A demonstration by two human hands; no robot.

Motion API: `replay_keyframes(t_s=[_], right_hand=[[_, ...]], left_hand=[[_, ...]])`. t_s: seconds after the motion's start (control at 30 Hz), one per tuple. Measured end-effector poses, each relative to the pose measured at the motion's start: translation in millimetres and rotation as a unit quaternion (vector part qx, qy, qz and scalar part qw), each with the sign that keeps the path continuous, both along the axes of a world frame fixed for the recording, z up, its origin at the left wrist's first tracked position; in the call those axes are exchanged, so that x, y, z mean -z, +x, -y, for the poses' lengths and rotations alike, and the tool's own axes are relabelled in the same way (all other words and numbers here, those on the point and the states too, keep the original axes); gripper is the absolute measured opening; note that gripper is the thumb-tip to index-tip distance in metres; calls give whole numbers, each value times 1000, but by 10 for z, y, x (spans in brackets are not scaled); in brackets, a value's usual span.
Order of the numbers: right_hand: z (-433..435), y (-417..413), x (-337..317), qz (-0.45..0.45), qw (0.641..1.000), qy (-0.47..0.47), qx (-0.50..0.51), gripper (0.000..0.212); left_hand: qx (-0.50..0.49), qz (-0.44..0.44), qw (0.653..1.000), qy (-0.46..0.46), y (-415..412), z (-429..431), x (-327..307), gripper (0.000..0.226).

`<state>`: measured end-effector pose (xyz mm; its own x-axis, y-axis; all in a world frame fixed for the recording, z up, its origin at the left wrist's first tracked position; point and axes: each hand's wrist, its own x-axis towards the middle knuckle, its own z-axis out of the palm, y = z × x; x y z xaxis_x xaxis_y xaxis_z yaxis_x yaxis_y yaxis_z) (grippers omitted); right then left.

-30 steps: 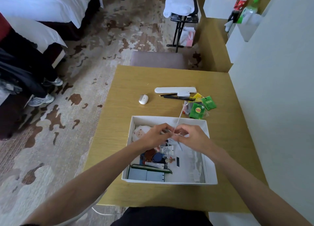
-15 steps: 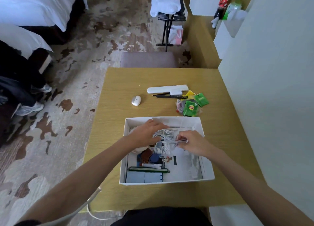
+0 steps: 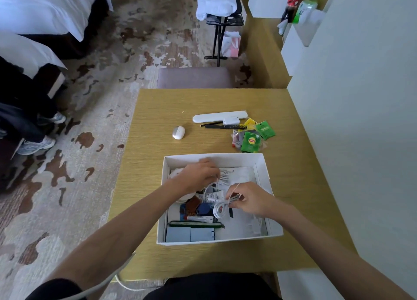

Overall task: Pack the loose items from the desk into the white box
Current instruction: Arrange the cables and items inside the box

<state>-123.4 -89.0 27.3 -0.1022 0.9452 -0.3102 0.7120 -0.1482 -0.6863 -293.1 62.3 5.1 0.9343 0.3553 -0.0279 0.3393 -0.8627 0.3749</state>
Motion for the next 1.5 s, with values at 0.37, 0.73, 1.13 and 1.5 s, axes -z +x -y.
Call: replay_keyframes(t_s=[0.37, 0.73, 1.13, 1.5], right_hand=[[94, 87, -59, 2, 998, 58, 28, 14], [-255, -135, 241, 107, 984, 124, 64, 7], [-221, -115, 362, 248, 943, 220, -43, 11], [-200, 80, 114, 68, 974, 203, 78, 23]], left_hand=[[-183, 24, 978, -96, 107, 19, 8, 17], [-213, 75, 956, -187, -55, 0, -50, 14], [-63, -20, 996, 55, -293, 199, 140, 33], [-136, 43, 988, -59, -258, 152, -86, 22]])
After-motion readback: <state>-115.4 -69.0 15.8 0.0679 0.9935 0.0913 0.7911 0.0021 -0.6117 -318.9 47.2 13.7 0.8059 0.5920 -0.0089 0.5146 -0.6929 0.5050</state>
